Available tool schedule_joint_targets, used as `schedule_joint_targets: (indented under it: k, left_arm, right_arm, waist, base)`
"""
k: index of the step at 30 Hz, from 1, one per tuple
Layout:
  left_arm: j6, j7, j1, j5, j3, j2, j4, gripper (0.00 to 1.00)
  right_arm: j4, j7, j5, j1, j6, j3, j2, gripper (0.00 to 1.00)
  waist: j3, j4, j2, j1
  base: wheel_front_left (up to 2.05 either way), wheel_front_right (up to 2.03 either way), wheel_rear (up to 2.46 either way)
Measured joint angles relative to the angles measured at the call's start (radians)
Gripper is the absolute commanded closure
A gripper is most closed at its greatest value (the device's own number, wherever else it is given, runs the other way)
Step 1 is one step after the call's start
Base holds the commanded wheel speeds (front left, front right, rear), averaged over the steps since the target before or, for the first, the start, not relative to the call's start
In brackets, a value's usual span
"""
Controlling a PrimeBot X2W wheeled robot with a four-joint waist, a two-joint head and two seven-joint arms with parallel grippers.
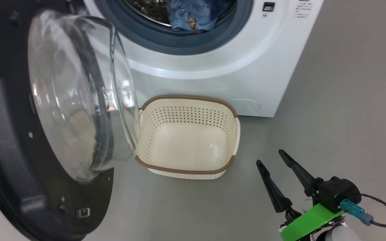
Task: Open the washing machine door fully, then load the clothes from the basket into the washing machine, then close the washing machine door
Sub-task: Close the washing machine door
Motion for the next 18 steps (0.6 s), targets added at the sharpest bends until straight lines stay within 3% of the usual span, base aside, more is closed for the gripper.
schedule_joint_targets:
  k: [18]
  left_arm:
    - [-0.048,-0.030,-0.002,0.001,0.001,-0.037,0.012,1.00]
  right_arm:
    - [-0.016,0.000,-0.001,0.006,0.000,-0.035,0.028,0.00]
  waist:
    - [-0.031,-0.138,0.0000,0.0000]
  base:
    - [0.00,0.00,0.00]
